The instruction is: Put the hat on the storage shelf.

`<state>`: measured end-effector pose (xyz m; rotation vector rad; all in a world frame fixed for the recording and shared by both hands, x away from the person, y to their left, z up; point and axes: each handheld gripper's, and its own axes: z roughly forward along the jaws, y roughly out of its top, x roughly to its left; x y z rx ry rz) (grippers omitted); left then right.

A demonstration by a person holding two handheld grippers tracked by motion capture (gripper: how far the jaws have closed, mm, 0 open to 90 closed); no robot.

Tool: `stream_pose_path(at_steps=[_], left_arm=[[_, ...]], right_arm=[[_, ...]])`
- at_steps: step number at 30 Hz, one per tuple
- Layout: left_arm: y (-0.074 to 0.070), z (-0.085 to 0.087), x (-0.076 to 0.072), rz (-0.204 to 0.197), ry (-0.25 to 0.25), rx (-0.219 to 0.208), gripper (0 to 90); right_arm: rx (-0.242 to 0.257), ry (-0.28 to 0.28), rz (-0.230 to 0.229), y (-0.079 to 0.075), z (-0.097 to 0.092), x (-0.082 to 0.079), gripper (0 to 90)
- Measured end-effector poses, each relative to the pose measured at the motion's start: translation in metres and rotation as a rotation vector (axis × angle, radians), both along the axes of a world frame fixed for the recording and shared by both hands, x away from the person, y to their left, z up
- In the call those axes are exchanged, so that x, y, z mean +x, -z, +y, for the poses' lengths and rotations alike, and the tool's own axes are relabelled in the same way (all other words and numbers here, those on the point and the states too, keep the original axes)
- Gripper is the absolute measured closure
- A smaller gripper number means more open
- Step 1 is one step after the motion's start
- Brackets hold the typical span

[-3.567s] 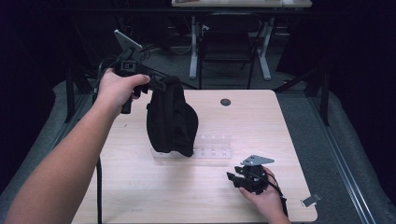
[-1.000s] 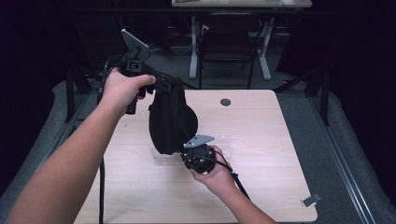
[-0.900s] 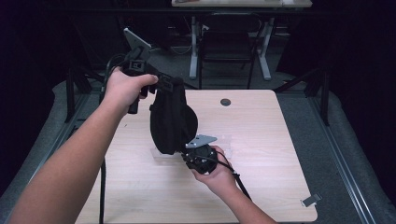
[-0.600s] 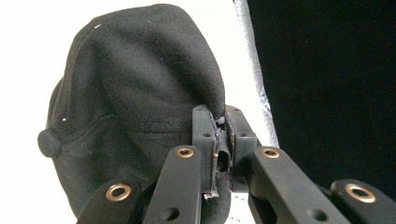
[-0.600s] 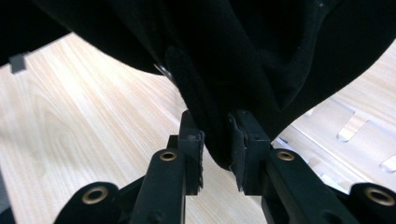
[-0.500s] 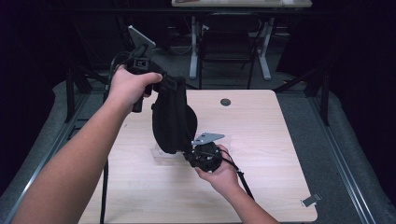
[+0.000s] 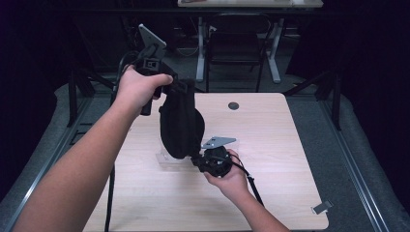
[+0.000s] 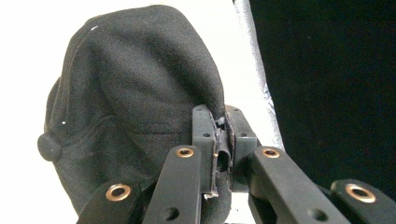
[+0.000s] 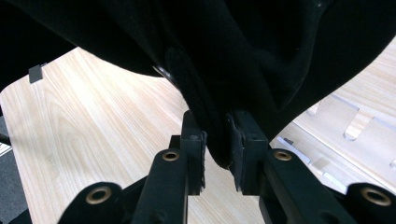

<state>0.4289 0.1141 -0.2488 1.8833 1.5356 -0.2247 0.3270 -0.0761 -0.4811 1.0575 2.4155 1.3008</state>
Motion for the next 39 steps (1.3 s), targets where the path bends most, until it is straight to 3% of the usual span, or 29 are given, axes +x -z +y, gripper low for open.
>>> stream_pose_path(at_steps=[4,6,7,12,15,16,19,21,27,32,36,39], left_arm=[[0.000,0.004,0.001,0.001,0.000,0.004,84.8],[0.002,0.002,0.002,-0.002,-0.025,0.001,84.7],[0.003,0.002,0.003,0.000,-0.004,0.005,84.6],[0.005,-0.003,0.005,-0.001,-0.009,-0.001,84.4],[0.006,-0.008,0.006,-0.004,-0.005,0.000,84.2],[0.007,-0.009,0.006,-0.002,-0.004,-0.005,84.1],[0.010,-0.014,0.008,-0.004,0.011,-0.009,83.8],[0.011,-0.015,0.008,-0.006,0.019,-0.009,83.8],[0.013,-0.020,0.007,-0.012,0.027,-0.021,82.4],[0.015,-0.019,0.007,-0.020,0.035,-0.029,79.4],[0.016,-0.017,0.007,-0.018,0.044,-0.049,76.6],[0.015,-0.019,0.006,-0.018,0.052,-0.090,74.0]], right_arm=[[-0.016,0.003,0.000,-0.002,-0.002,0.000,76.8],[0.007,0.002,0.004,0.000,-0.003,0.001,76.8],[-0.013,0.007,0.005,-0.001,-0.005,0.001,76.8],[0.017,0.007,0.013,0.002,-0.009,0.001,76.8],[-0.002,0.009,0.015,0.002,-0.013,0.002,76.8],[0.048,0.015,0.021,0.005,-0.012,0.001,76.8],[0.016,0.023,0.017,0.005,-0.015,0.000,76.9],[0.021,0.025,0.013,0.006,-0.015,0.000,76.9],[-0.039,0.037,-0.042,0.006,-0.009,-0.007,78.6],[-0.055,0.043,-0.060,0.007,-0.006,-0.010,78.9],[-0.071,0.050,-0.083,0.008,-0.004,-0.013,79.6],[-0.074,0.070,-0.093,0.009,-0.004,-0.014,81.0]])
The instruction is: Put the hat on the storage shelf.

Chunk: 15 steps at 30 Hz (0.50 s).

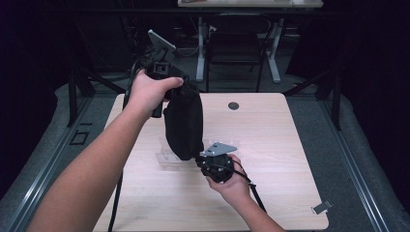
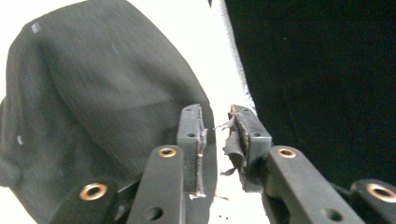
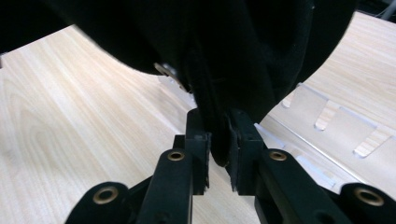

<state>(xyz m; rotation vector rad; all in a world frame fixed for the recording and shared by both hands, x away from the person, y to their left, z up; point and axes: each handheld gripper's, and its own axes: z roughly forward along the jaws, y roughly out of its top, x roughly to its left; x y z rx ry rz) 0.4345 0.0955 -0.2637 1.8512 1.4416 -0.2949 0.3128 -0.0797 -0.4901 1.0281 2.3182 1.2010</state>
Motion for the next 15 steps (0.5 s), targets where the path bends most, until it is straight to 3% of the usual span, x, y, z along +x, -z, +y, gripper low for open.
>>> stream_pose_path(at_steps=[5,8,13,14,15], left_arm=[[0.000,-0.001,0.000,0.005,0.011,0.008,74.3],[0.001,0.001,0.000,0.006,0.007,0.003,74.0],[0.003,0.008,0.001,0.008,0.005,0.001,73.9],[0.004,0.014,0.002,0.010,-0.006,-0.003,73.7],[0.004,0.014,0.002,0.010,-0.006,-0.003,73.7]], right_arm=[[-0.001,0.013,0.004,0.001,-0.002,0.002,83.1],[-0.041,0.035,0.013,0.007,-0.005,0.001,84.1],[-0.050,0.036,0.036,0.017,-0.010,0.003,84.3],[-0.016,0.040,0.030,0.020,-0.008,0.002,84.3],[-0.016,0.040,0.030,0.020,-0.008,0.002,84.3]])
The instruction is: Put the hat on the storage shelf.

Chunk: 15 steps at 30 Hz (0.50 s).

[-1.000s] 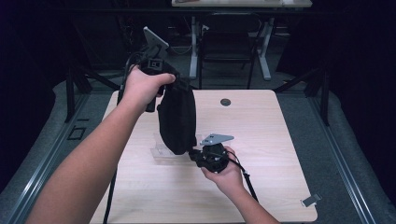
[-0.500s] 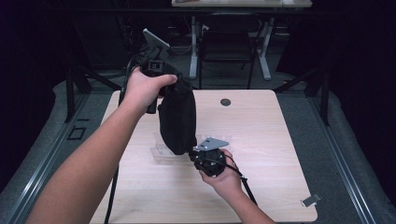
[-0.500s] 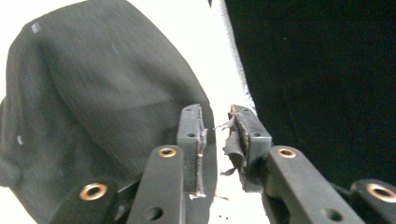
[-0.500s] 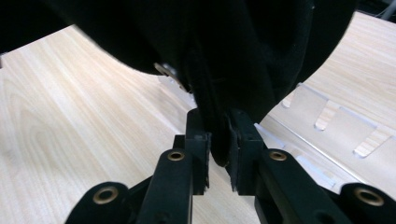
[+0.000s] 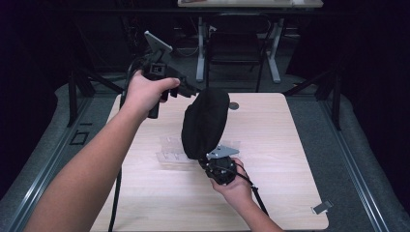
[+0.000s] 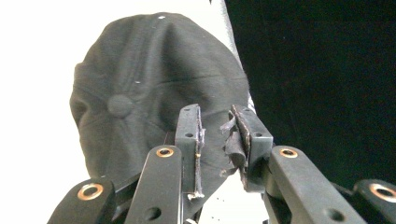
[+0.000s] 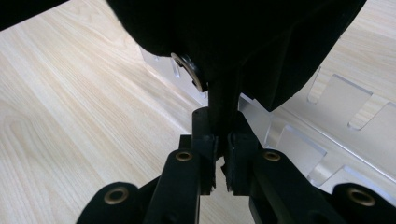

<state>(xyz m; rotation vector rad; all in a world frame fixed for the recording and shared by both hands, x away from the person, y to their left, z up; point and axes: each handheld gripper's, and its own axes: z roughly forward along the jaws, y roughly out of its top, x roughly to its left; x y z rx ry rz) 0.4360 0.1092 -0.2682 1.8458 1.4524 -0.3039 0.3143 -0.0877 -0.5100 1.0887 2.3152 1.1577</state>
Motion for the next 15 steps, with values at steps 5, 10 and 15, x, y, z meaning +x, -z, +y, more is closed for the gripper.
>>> stream_pose_path(at_steps=[5,10,15], left_arm=[[0.004,0.018,0.001,0.004,-0.029,0.006,72.9],[0.009,0.042,-0.001,0.003,-0.058,0.014,70.9],[0.012,0.059,-0.001,0.008,-0.084,0.009,70.6]], right_arm=[[-0.012,0.004,-0.008,0.002,-0.001,-0.002,84.2],[-0.004,0.008,0.010,0.004,-0.007,-0.003,84.2],[0.040,0.015,0.048,0.006,-0.017,0.000,84.0]])
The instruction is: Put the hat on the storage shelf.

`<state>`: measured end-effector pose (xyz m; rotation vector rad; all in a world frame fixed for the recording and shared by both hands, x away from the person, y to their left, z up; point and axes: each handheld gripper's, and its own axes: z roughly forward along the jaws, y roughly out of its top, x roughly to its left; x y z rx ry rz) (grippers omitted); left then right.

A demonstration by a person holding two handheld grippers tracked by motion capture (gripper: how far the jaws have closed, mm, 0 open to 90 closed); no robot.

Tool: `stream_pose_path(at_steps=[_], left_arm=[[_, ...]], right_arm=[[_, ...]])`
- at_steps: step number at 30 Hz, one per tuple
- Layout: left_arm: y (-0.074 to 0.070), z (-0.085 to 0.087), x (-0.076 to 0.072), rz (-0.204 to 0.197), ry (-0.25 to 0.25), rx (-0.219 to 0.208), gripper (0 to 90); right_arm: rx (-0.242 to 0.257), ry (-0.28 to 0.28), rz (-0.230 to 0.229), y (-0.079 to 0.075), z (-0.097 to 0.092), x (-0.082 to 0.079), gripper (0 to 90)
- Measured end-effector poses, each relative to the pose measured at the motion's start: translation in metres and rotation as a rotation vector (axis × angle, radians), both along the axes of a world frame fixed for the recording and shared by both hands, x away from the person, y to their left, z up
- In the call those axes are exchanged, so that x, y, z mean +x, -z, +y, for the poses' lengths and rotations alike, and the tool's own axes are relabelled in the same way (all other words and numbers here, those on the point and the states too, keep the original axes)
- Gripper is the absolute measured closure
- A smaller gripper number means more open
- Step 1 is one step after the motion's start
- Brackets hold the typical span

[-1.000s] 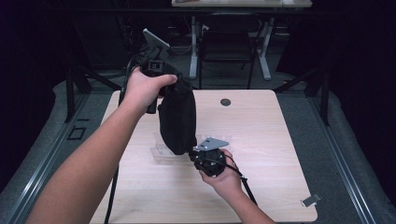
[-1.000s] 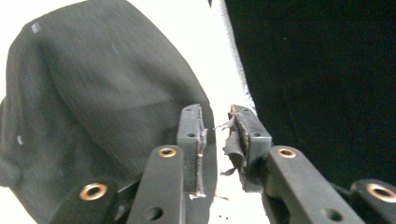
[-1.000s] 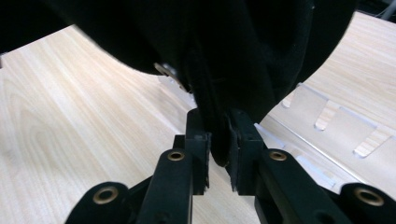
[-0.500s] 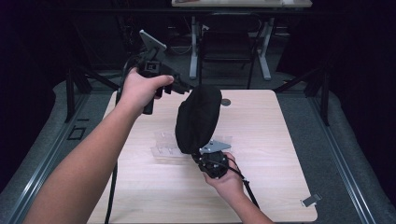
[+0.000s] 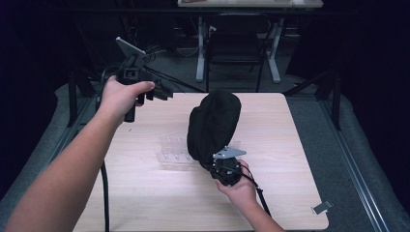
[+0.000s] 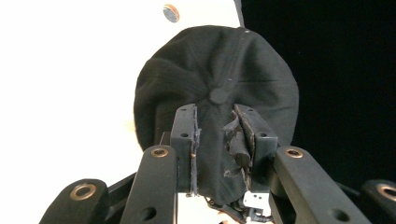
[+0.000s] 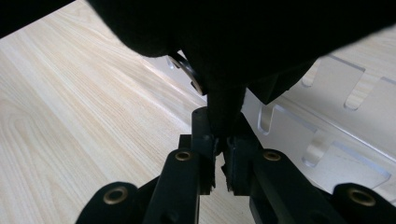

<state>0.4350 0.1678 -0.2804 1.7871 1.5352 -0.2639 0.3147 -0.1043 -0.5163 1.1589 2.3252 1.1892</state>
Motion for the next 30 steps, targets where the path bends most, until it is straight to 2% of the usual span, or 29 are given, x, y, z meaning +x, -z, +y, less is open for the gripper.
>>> stream_pose_path(at_steps=[4,9,10,19,23,24,25,28,30], left_arm=[[0.003,0.009,-0.001,0.008,-0.018,-0.004,70.5],[0.008,0.018,-0.001,0.011,-0.026,0.000,70.0],[0.011,0.022,-0.001,0.016,-0.031,0.018,69.1],[0.027,0.038,-0.002,0.017,-0.046,0.040,65.1],[0.040,0.045,-0.005,0.008,-0.041,0.054,61.3],[0.048,0.048,-0.008,0.007,-0.041,0.065,59.1],[0.048,0.048,-0.008,0.007,-0.041,0.065,59.0],[0.066,0.061,-0.014,-0.028,-0.057,0.123,56.5],[0.072,0.064,-0.016,-0.039,-0.066,0.129,55.1]], right_arm=[[-0.009,-0.005,-0.015,0.000,0.001,-0.001,84.0],[-0.005,-0.002,-0.009,0.000,0.000,0.000,83.5],[-0.006,0.001,-0.013,0.000,0.000,0.000,83.1],[-0.031,0.000,-0.007,-0.002,-0.003,-0.005,76.7],[-0.037,-0.005,-0.007,-0.003,-0.008,-0.011,73.0],[-0.051,-0.004,-0.016,-0.003,-0.013,-0.016,70.3],[-0.051,-0.004,-0.016,-0.003,-0.013,-0.016,70.3],[-0.055,0.015,-0.019,-0.004,-0.028,-0.024,63.9],[-0.056,0.028,-0.023,-0.005,-0.033,-0.025,61.9]])
